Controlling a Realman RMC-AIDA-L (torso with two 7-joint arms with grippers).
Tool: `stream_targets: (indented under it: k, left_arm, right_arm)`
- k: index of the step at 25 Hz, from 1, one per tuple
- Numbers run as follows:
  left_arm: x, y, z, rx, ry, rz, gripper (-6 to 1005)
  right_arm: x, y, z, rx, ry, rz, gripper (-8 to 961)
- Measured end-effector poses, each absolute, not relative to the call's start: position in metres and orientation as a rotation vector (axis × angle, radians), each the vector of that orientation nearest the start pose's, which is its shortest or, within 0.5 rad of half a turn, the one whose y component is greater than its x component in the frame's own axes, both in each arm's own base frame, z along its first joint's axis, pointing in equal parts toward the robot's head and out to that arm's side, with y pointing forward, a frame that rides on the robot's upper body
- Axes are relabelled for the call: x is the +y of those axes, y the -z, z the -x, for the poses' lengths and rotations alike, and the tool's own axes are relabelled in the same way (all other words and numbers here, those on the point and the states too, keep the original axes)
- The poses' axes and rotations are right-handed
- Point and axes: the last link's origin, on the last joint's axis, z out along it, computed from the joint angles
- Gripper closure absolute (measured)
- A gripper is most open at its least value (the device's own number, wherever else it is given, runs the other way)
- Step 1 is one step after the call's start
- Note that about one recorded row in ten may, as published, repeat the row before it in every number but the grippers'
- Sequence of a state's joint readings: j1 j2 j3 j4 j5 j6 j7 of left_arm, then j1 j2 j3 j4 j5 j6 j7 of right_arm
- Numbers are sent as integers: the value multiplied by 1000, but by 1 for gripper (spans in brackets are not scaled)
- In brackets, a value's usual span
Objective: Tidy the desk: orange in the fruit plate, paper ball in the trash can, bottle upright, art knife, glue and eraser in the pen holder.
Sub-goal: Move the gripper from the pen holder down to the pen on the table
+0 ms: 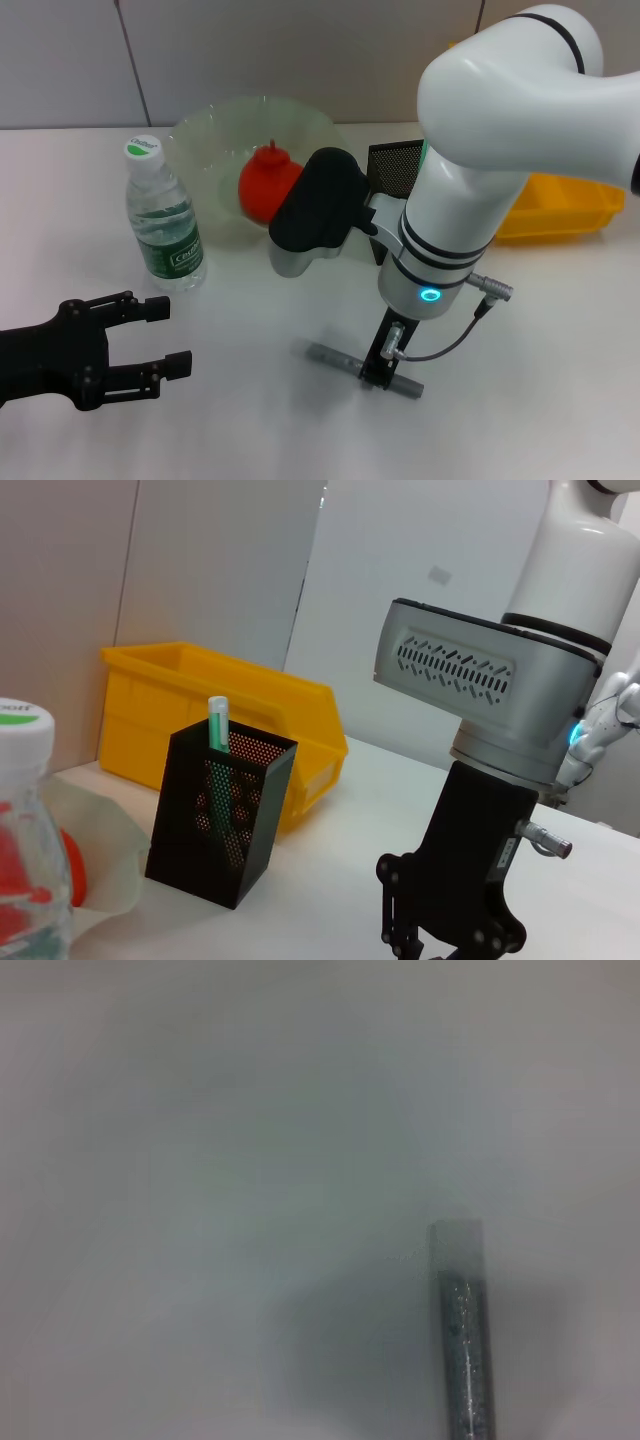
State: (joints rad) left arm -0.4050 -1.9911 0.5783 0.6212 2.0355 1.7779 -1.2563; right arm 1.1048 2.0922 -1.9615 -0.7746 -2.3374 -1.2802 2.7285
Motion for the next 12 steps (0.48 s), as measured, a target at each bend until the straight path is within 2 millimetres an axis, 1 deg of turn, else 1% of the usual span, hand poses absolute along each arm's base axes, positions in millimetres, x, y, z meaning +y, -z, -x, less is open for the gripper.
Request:
stream_targets:
  k: [4, 6, 7, 12]
  left_arm:
    - [278, -39, 307, -599, 764, 2741, 188]
    - [278, -39, 307, -600, 763, 2740, 188]
    - [278, -39, 307, -601, 763, 2740, 188]
    - [277, -41, 309, -602, 760, 2734, 188]
  right_arm:
    - [358, 124, -108, 558, 873, 2776, 817]
    - [360, 118, -105, 568, 780, 2797, 818]
    - [360, 118, -105, 568, 780, 2797, 819]
    - [367, 97, -99, 559, 561, 2806, 824]
